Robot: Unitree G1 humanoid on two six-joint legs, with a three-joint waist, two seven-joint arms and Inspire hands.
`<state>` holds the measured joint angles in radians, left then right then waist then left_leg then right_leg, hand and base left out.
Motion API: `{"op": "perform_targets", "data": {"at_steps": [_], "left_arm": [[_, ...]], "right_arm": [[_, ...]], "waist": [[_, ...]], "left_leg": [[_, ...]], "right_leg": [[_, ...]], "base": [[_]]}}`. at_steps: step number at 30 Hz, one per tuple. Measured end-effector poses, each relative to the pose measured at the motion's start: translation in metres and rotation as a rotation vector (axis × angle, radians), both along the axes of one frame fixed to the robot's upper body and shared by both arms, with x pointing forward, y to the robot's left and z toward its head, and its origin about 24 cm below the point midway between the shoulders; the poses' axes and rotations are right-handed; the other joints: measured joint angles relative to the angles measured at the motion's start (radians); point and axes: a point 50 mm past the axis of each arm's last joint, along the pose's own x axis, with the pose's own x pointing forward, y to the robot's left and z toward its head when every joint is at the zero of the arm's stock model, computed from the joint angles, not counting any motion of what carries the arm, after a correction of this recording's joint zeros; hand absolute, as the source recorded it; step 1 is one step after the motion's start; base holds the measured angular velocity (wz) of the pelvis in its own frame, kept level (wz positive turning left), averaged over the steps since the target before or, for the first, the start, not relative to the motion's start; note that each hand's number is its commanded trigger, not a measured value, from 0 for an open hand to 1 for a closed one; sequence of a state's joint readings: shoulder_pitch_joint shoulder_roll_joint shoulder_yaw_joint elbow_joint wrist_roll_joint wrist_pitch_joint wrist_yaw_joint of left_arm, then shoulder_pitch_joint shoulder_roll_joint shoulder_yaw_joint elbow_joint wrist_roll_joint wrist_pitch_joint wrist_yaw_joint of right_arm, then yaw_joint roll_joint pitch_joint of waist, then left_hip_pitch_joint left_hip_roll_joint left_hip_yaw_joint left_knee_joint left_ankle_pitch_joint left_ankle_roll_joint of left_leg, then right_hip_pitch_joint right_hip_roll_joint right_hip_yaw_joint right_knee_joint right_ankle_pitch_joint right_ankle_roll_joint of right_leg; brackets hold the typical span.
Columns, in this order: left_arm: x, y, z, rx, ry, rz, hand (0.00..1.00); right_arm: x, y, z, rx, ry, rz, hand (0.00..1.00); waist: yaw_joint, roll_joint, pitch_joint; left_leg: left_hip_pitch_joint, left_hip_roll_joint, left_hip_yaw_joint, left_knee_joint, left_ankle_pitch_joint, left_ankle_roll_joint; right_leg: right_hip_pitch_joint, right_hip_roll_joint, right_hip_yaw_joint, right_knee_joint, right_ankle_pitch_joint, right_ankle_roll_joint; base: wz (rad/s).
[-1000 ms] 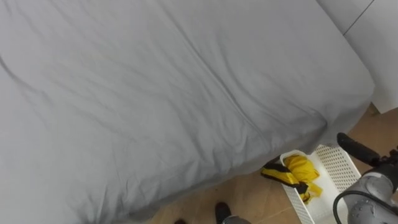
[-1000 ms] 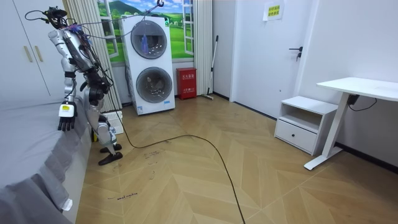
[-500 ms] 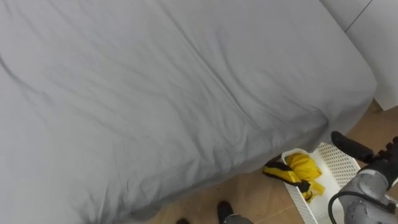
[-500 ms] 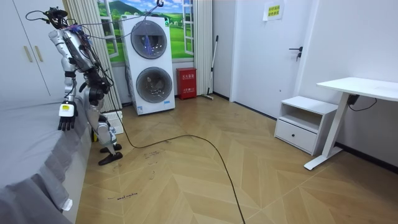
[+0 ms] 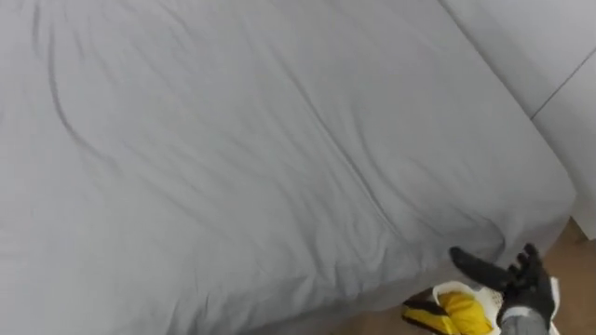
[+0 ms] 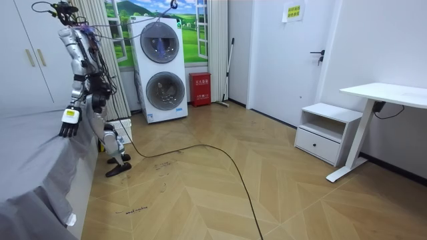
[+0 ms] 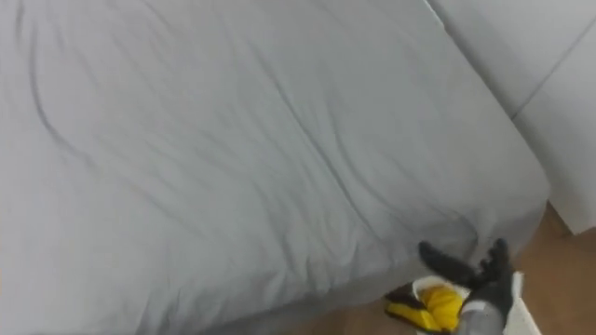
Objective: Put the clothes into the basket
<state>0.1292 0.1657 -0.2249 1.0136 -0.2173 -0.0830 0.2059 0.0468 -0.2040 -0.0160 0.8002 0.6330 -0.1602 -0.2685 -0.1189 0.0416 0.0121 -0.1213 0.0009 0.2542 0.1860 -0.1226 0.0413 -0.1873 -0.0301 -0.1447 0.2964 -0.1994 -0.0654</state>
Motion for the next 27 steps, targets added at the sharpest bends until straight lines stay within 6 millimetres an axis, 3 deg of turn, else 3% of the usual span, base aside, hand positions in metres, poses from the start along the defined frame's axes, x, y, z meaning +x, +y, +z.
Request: {"op": "perform_targets", "data": {"at_steps": [4,6,11,14,24,27], "left_arm": [[-0.007,-0.005,-0.002,0.027,0.011,-0.026,0.0],[-0.009,-0.011,-0.003,0.02,0.012,-0.021,0.0],[-0.024,-0.002,-0.004,0.052,0.048,0.006,0.0],[-0.022,-0.002,-0.004,0.08,0.052,-0.022,0.0],[-0.02,-0.009,-0.006,0.061,0.059,-0.026,0.0],[-0.023,-0.006,-0.007,0.05,0.072,-0.004,0.0]], "right_arm": [[-0.024,0.021,-0.024,0.102,0.104,0.054,0.0],[-0.041,0.027,-0.036,0.133,0.178,0.073,0.0],[-0.062,0.026,-0.048,0.127,0.291,0.135,0.0],[-0.071,0.028,-0.052,0.119,0.343,0.166,0.0],[-0.078,0.029,-0.054,0.075,0.406,0.215,0.0],[-0.081,0.029,-0.055,0.068,0.429,0.236,0.0]], "waist": [[0.019,-0.025,-0.015],[0.034,-0.033,-0.0135],[0.046,-0.054,-0.0091],[0.058,-0.063,-0.0095],[0.1,-0.069,-0.0067],[0.103,-0.076,-0.0003]], "left_leg": [[0.057,-0.005,-0.045,-0.019,-0.002,-0.004],[0.083,-0.012,-0.055,-0.023,-0.004,-0.005],[0.118,-0.017,-0.078,-0.023,-0.016,-0.007],[0.129,-0.019,-0.106,-0.024,-0.024,-0.009],[0.138,-0.022,-0.122,-0.024,-0.028,-0.007],[0.156,-0.02,-0.122,-0.025,-0.032,-0.005]], "right_leg": [[0.104,0.004,-0.052,-0.075,0.005,0.007],[0.157,0.001,-0.087,-0.114,0.009,0.014],[0.238,0.0,-0.128,-0.147,0.012,0.019],[0.252,0.001,-0.137,-0.147,0.009,0.023],[0.261,0.0,-0.151,-0.147,0.005,0.027],[0.269,0.001,-0.151,-0.149,-0.001,0.028]], "base": [[0.51],[0.47],[0.24],[0.16],[0.04],[0.0]]}}
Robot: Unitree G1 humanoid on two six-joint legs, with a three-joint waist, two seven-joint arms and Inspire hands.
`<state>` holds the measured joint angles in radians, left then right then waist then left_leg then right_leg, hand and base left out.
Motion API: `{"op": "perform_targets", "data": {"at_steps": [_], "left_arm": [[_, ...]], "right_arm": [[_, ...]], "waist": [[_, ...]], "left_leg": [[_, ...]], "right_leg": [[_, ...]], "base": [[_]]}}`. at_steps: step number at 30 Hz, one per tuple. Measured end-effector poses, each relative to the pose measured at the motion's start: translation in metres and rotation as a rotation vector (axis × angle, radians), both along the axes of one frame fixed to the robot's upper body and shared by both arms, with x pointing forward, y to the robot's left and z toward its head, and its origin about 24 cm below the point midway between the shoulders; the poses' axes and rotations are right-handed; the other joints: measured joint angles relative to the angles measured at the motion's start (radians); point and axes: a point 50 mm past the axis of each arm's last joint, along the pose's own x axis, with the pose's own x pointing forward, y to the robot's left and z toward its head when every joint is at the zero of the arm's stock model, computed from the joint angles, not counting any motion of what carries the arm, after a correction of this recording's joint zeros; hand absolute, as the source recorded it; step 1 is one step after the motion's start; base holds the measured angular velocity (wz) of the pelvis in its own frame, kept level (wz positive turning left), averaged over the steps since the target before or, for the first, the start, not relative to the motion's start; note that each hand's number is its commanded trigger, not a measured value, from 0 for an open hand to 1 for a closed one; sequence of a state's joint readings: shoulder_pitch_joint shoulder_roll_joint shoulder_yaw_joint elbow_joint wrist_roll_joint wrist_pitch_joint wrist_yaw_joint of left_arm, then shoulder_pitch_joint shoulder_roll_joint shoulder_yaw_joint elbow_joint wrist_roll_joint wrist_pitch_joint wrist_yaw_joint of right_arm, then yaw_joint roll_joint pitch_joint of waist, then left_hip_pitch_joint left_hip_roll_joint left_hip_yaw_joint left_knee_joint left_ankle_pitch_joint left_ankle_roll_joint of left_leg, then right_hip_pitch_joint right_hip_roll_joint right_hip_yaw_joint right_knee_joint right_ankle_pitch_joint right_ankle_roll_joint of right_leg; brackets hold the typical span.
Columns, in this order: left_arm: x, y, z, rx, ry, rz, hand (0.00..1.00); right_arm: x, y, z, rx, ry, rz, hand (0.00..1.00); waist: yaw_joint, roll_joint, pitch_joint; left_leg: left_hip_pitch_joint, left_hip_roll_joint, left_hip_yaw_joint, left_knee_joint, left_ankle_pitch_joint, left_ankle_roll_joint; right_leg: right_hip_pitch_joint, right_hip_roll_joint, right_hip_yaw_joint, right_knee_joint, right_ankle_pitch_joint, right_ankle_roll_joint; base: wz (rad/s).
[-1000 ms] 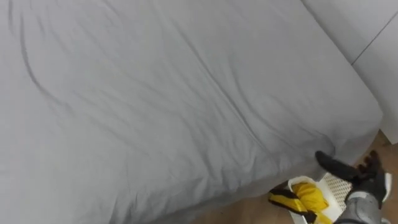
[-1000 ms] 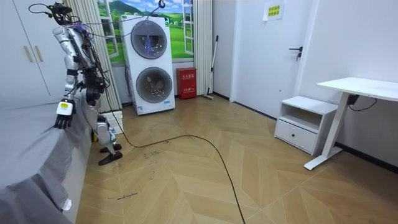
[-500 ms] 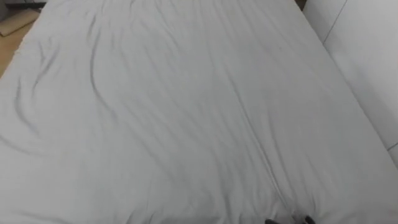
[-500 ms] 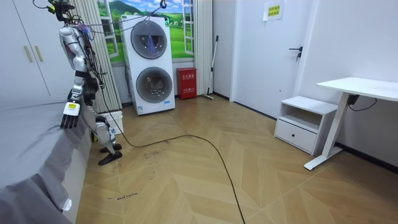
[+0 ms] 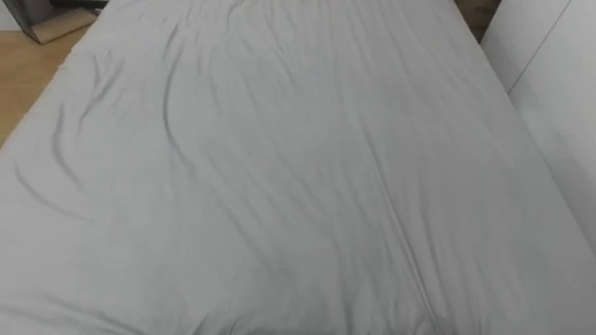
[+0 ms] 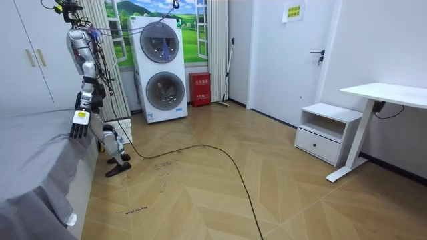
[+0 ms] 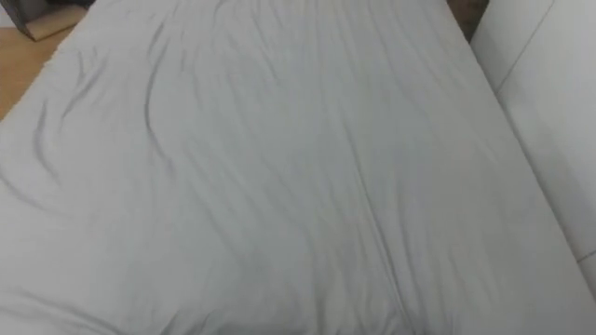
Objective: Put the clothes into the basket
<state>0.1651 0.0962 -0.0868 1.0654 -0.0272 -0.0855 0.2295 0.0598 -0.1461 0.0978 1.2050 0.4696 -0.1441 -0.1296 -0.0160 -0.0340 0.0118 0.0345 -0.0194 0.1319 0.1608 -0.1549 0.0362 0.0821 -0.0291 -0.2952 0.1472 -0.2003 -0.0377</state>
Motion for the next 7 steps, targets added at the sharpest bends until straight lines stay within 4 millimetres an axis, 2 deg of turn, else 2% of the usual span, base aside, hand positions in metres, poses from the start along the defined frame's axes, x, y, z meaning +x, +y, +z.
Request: {"op": "perform_targets", "data": {"at_steps": [7], "left_arm": [[-0.0007,0.0006,-0.0001,-0.005,0.001,0.015,0.0]], "right_arm": [[-0.0047,-0.0012,-0.0005,-0.025,0.03,0.065,0.0]], "waist": [[0.001,-0.002,-0.0022]], "left_leg": [[0.003,0.001,0.001,-0.001,-0.009,0.0]], "right_leg": [[0.001,0.002,0.006,0.0,-0.001,0.001]], "base": [[-0.01]]}}
